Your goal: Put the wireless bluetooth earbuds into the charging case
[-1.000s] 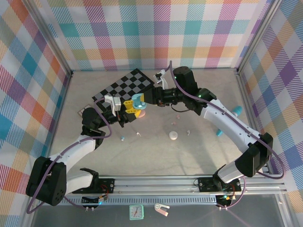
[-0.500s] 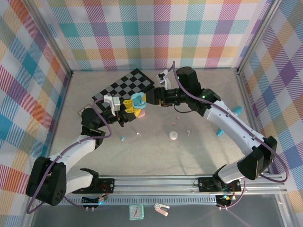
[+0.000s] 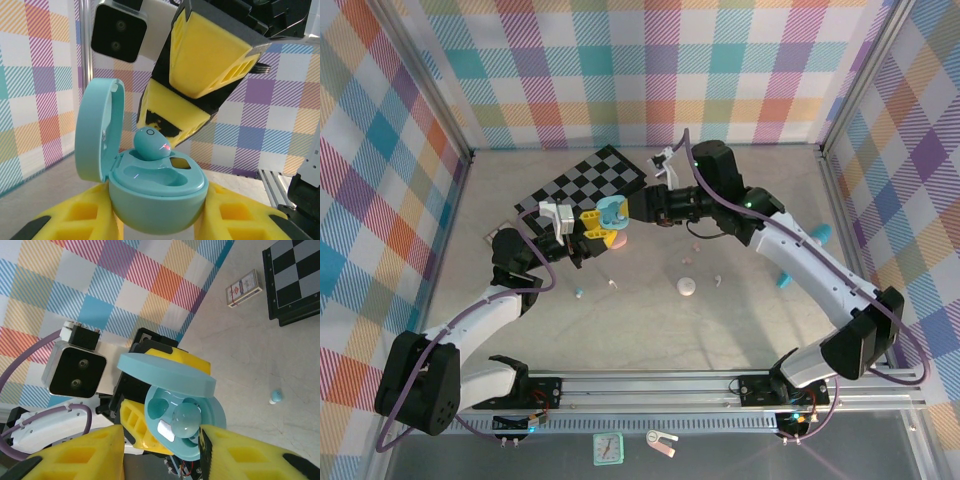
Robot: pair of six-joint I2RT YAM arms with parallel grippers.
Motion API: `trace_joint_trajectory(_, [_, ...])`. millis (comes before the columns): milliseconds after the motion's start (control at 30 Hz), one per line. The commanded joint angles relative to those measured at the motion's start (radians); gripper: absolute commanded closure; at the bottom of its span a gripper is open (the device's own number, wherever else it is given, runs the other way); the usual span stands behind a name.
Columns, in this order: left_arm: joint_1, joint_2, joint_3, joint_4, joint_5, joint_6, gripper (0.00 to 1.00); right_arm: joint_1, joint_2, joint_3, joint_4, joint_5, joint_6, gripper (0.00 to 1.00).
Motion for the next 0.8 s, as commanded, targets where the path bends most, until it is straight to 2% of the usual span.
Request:
trace_joint_trajectory(0, [-0.008,-0.009,0.031,0.037,0.011,0.019,0.75,0.01,0.02,0.04,0.025,-0.032,0.004,0.57])
trace_joint_trajectory(433, [-0.008,-0.023,0.03,0.002,0.01,0.046,0.75,0.017,0.043,0.061,0.027,-0.043,0.005,0.58])
trace_joint_trajectory(567, [-0.007,-0.025,0.028,-0.002,0.002,0.052,0.75,0.017,0.04,0.067,0.011,-0.04,-0.01,0.55])
trace_joint_trajectory(767, [0.017,-0.024,0.024,-0.018,-0.001,0.046,0.75,0.016,-0.063,-0.005,0.002,0.02,-0.096,0.47])
